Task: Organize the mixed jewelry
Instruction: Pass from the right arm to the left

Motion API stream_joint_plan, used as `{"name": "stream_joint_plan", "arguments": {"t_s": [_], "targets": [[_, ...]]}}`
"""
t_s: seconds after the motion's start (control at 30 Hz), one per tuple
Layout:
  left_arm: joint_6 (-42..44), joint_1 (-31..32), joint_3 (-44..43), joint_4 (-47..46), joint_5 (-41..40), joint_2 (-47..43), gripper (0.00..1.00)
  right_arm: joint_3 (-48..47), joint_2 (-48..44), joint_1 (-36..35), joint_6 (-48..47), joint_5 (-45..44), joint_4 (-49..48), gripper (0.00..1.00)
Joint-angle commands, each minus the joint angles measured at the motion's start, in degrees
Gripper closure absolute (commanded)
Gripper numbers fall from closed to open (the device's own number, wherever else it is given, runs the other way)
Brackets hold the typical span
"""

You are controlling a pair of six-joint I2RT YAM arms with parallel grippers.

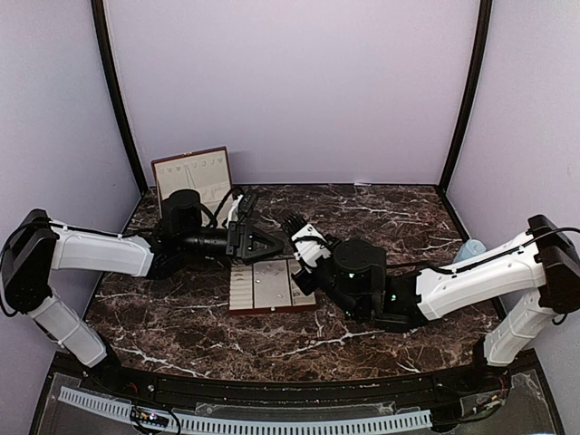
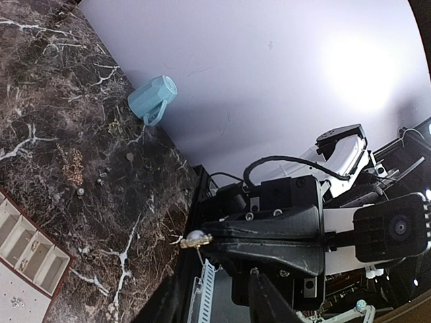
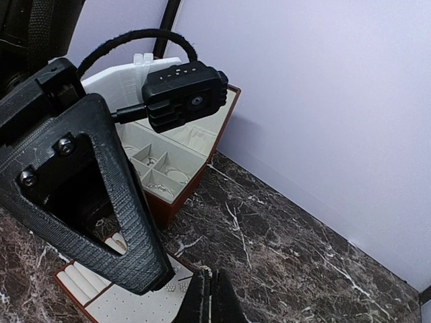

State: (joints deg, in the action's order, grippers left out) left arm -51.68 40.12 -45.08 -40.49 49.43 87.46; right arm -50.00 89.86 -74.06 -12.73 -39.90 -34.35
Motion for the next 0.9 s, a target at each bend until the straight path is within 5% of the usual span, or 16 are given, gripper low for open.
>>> {"name": "stream_joint_plan", "arguments": {"t_s": [0.0,0.67,0.87], "targets": [[-0.55,0.29,-1.62,-2.23,1.09,0.63,0.65,0.35,-0.91,-0.97,0.34,0.39,-2.63,1.00],[-2.42,0.40,-1.87,-4.70,1.78,2.09,1.00,-0.19,-0.13,-2.05,-0.04,-0.08,-1.95,1.00],[-2.61,0.39,-1.72,-5.41,2.21,2.02,1.00,-0.16,0.03,-2.00,0.17,-0.25,-1.95,1.00]]}}
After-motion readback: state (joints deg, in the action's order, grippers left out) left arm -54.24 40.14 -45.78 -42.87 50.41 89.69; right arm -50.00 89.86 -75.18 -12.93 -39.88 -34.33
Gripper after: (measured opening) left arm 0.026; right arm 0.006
